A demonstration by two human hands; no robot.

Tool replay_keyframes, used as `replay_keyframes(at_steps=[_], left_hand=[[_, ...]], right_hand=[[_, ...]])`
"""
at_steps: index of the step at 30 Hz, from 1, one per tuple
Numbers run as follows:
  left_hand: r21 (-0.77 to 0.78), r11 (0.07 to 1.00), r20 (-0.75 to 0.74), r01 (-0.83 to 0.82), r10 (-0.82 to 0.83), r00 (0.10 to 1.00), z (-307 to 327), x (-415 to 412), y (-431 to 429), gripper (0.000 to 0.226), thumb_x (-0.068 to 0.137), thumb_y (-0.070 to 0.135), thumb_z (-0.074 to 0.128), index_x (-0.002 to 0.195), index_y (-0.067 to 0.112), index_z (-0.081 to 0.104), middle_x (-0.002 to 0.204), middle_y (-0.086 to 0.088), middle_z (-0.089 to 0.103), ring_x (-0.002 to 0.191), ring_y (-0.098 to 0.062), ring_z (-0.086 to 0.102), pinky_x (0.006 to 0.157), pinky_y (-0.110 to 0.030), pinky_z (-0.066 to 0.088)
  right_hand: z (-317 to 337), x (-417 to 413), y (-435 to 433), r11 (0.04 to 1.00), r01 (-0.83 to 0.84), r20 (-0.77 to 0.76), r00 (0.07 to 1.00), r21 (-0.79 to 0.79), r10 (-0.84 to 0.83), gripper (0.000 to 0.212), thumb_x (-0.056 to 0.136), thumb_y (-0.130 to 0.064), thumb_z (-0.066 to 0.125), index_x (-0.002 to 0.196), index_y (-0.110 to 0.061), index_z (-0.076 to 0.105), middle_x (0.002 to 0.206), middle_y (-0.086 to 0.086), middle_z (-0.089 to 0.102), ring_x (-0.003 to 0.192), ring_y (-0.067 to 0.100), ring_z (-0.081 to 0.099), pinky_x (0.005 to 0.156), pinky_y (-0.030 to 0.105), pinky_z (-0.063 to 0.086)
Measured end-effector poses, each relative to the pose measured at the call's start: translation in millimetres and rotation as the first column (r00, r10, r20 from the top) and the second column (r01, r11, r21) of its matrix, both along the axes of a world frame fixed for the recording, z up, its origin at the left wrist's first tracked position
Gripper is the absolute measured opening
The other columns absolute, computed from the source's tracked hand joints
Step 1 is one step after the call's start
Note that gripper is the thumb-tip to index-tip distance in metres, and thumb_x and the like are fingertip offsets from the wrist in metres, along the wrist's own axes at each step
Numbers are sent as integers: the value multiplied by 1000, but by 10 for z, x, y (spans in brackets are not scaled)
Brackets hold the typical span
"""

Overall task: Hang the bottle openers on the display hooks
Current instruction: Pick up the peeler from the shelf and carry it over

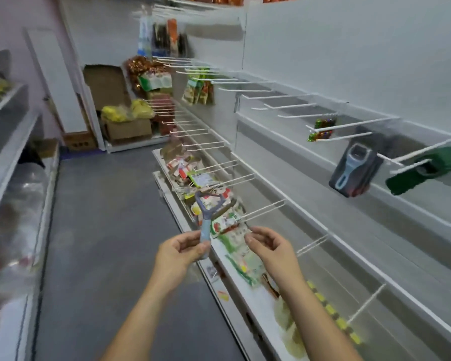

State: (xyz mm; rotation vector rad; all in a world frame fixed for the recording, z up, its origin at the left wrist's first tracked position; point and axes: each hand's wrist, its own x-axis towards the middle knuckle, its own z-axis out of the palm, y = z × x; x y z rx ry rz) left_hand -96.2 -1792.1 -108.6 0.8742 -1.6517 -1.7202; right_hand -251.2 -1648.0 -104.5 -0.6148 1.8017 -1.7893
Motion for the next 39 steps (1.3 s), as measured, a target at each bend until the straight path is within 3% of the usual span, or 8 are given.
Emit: replay_keyframes(at_steps=[7,12,16,20,26,32,36,39], left_hand=[[7,988,-18,153,-153,988,250,-822,-1089,30,82,-1,75,110,9,72,98,-7,77,83,-11,72,68,-15,55],[-28,961,13,276,-276,961,316,-1585,-1645,23,85,3,73,97,22,76,89,4,79,80,-9,72,73,-24,57],[-40,950,23,311,-310,951,361,-2118,-1954,26,85,2,73,108,13,74,90,4,79,81,-7,74,69,-19,57],[-53,931,29,360,-359,933,439,-2510,-2182,23,86,3,73,105,17,73,92,3,79,84,-8,74,69,-18,57],[-20,893,-1,451,-451,893,456,-2906,-2442,22,86,0,71,98,19,73,88,3,79,80,-8,75,70,-19,59],[-15,812,-28,584,-584,811,331,-3152,-2667,28,81,5,77,109,10,73,95,-3,79,93,-18,74,74,-20,59],[33,739,-67,673,-670,739,302,-3170,-2748,31,73,5,82,99,19,73,89,3,79,84,-10,74,65,-16,57],[30,679,-94,733,-728,679,293,-3115,-2853,30,73,4,83,96,21,74,89,3,79,83,-12,74,65,-16,56]], right_hand=[[157,-540,-843,986,161,35,987,-37,-159,19,85,-7,75,99,-19,71,97,7,75,88,15,70,75,17,55],[60,-1124,-1262,967,255,17,967,-14,-255,25,86,-16,76,110,-20,71,99,3,74,91,10,71,72,14,53],[48,-1631,-1547,941,338,20,941,-32,-337,26,85,-13,77,109,-19,71,98,5,75,90,11,71,73,13,52],[98,-1964,-1757,919,388,39,922,-72,-386,24,85,-5,75,108,-13,72,97,11,75,86,9,71,75,14,54],[78,-2168,-1852,889,453,20,891,-60,-453,25,85,-6,75,108,-15,73,95,6,76,87,8,70,74,13,52],[11,-2029,-1912,798,603,34,797,6,-603,25,85,-4,74,107,-15,72,97,10,75,83,8,69,73,12,53],[-69,-1770,-1928,665,746,31,665,30,-747,23,85,-5,75,104,-17,72,99,11,74,88,15,69,72,13,53],[-135,-1446,-1958,588,804,35,588,85,-808,25,86,-9,75,109,-17,71,99,4,75,87,9,71,71,11,52]])
